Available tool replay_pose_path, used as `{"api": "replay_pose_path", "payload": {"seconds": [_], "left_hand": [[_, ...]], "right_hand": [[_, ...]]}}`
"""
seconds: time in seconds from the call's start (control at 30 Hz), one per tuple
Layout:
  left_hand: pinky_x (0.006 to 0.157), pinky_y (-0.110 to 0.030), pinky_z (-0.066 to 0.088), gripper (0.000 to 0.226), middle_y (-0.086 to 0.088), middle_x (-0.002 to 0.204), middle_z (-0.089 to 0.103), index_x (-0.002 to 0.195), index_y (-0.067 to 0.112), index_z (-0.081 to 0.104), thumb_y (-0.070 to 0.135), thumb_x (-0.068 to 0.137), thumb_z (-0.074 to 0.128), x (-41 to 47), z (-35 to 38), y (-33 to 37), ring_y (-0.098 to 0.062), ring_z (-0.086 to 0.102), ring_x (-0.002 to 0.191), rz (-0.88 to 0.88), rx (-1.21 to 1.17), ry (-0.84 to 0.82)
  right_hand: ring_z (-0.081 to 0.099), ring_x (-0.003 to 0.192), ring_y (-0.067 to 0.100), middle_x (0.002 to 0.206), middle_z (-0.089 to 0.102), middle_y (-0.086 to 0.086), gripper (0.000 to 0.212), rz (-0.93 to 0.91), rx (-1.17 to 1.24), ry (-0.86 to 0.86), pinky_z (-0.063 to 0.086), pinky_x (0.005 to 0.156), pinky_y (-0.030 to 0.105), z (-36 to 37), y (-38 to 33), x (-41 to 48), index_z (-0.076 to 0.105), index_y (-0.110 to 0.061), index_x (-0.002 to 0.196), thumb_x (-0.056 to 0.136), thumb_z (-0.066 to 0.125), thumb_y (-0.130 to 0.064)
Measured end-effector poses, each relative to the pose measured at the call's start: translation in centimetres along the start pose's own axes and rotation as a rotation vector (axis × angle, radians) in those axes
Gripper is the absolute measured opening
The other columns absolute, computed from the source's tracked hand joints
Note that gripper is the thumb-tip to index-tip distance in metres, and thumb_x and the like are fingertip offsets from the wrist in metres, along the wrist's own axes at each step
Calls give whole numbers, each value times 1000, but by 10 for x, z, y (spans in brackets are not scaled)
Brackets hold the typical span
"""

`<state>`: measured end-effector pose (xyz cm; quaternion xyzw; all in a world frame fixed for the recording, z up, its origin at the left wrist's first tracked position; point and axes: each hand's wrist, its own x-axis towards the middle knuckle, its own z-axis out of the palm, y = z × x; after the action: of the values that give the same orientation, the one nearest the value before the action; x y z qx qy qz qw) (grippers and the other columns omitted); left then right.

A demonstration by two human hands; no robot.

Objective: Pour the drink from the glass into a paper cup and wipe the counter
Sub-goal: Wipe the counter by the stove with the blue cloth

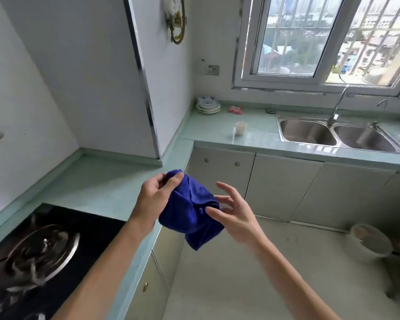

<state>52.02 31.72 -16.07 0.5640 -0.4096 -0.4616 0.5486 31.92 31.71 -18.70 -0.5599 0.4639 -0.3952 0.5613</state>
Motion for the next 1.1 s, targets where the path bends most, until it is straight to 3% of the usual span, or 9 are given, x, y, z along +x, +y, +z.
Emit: {"api": "replay_pose_path", "payload": {"seconds": [0.07, 0.17, 0.33, 0.53, 0.7, 0.8, 0.9, 0.97, 1.1], "left_hand": [[91, -43, 58, 37, -5, 100, 78, 103, 14, 73, 41, 78, 78, 33, -2, 1, -26, 73, 97, -5, 91, -58], [90, -45, 59, 21, -6, 99, 78, 103, 15, 73, 27, 87, 76, 77, 3, -3, -28, 74, 96, -38, 205, -129], [86, -36, 59, 14, -6, 96, 78, 101, 12, 72, 22, 91, 70, 143, 29, -18, -26, 74, 95, -116, 321, -165], [95, -34, 52, 41, 1, 119, 64, 126, 23, 60, 31, 88, 73, 225, 74, -37, -16, 64, 107, -56, 522, -85], [98, -34, 53, 44, 14, 125, 64, 126, 34, 61, 26, 86, 76, 287, 133, -31, -3, 61, 115, 250, 481, -270], [107, -36, 46, 69, 17, 134, 60, 142, 38, 47, 12, 84, 72, 328, 165, -13, -7, 54, 128, 290, 474, -397], [107, -22, 42, 76, 12, 137, 59, 148, 36, 40, 3, 84, 62, 369, 192, 10, -11, 51, 131, 284, 385, -479], [103, -16, 44, 68, 14, 134, 61, 147, 35, 43, 15, 87, 69, 396, 206, 21, -4, 53, 129, 246, 369, -483], [99, -24, 49, 54, 21, 117, 68, 126, 43, 58, 41, 77, 81, 455, 221, 17, 3, 60, 115, 252, 558, -324]], "right_hand": [[72, 88, 16, 119, 66, 0, 58, -31, 12, 79, 56, 70, 23, -10, -8, 24, 51, -32, 133, 86, 71, -7], [72, 82, 25, 114, 69, -3, 47, -68, 26, 181, 59, 74, 37, -24, -19, 56, 61, -32, 123, 87, 67, -2], [68, 76, 10, 99, 75, -5, 29, -84, 71, 258, 52, 62, 25, -44, -36, 109, 74, -20, 101, 89, 59, 3], [65, 69, 7, 81, 75, -4, 26, -120, 88, 284, 50, 62, 21, -77, -42, 204, 76, -17, 93, 89, 58, 2], [71, 83, 16, 89, 76, -1, 29, -119, 58, 203, 56, 77, 31, -115, -44, 300, 75, -19, 94, 86, 56, 2], [71, 90, 25, 99, 74, 1, 37, -129, 39, 59, 58, 80, 40, -149, -58, 350, 70, -19, 107, 86, 52, 6], [66, 77, 24, 104, 71, -2, 47, -161, -53, -89, 55, 72, 36, -187, -74, 402, 64, -24, 117, 84, 51, 7], [62, 73, 16, 103, 69, -4, 49, -183, -105, -112, 53, 70, 32, -205, -79, 436, 63, -28, 117, 83, 53, 6], [63, 73, 14, 107, 65, -8, 48, -207, -205, -175, 55, 68, 26, -222, -73, 499, 60, -33, 120, 84, 58, -1]]}}
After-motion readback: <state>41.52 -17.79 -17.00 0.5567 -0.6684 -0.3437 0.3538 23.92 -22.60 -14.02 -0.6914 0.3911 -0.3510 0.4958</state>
